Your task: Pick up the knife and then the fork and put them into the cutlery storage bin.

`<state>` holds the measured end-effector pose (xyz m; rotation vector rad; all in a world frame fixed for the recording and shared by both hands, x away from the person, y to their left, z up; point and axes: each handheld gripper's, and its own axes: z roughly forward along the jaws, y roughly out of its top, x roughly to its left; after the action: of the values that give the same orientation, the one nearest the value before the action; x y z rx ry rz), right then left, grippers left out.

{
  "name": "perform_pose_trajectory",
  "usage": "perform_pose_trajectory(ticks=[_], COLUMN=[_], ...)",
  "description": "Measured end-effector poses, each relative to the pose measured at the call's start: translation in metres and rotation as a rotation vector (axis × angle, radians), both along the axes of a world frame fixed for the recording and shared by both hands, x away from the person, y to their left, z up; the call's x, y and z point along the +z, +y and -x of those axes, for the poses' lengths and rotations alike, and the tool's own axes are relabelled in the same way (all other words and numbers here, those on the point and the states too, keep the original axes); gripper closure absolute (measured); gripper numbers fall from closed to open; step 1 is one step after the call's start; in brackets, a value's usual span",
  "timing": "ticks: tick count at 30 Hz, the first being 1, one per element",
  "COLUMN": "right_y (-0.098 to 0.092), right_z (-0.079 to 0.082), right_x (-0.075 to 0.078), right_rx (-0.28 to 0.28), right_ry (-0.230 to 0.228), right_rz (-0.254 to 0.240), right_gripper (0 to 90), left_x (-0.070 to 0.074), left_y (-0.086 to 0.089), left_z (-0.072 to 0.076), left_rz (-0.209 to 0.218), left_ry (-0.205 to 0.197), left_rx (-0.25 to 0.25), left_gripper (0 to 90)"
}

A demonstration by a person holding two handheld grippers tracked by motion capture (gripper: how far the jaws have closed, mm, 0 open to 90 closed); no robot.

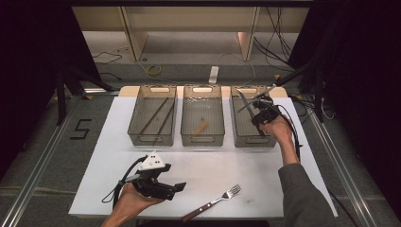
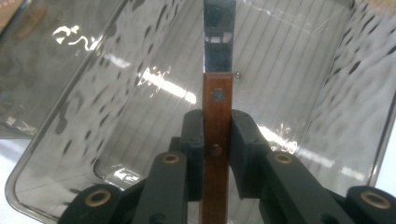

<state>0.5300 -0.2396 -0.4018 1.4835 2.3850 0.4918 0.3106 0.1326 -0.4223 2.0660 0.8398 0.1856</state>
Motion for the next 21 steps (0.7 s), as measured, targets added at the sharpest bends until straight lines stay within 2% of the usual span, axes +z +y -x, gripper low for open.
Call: perform_pose_trajectory(ticks=[3,5,8,11,17,21], right_y=[0.000,-0.001,-0.002,-0.003,-0.002,-0.004], right_z=[0.000,-0.001,0.002,0.008,0.036,0.062], right_x=[-0.003,-0.003,0.006,0.017,0.034,0.043], right_rx=[-0.012,-0.018,-0.021,0.006,0.090,0.143], right_ry=[0.007,0.019,-0.028,-0.063,-0.143,-0.199], right_rz=[0.005,-0.011,-0.036,-0.064,-0.086,-0.147], right_gripper=[75.3,59.7,51.9,44.2,35.9,31.8], left_x=[0.000,-0.001,-0.001,-0.001,0.000,-0.001], left_y=[-0.001,-0.001,-0.001,-0.001,-0.003,-0.007], left_z=[0.000,0.000,0.000,0.000,0.001,0.001], left_rz=[-0.004,-0.005,-0.007,-0.009,-0.012,-0.025], left_ry=[0.004,0.005,0.008,0.012,0.026,0.041], left_rx=[-0.002,-0.003,-0.002,-0.003,-0.011,-0.018], left_gripper=[16.1,16.1,16.0,16.1,16.0,16.0])
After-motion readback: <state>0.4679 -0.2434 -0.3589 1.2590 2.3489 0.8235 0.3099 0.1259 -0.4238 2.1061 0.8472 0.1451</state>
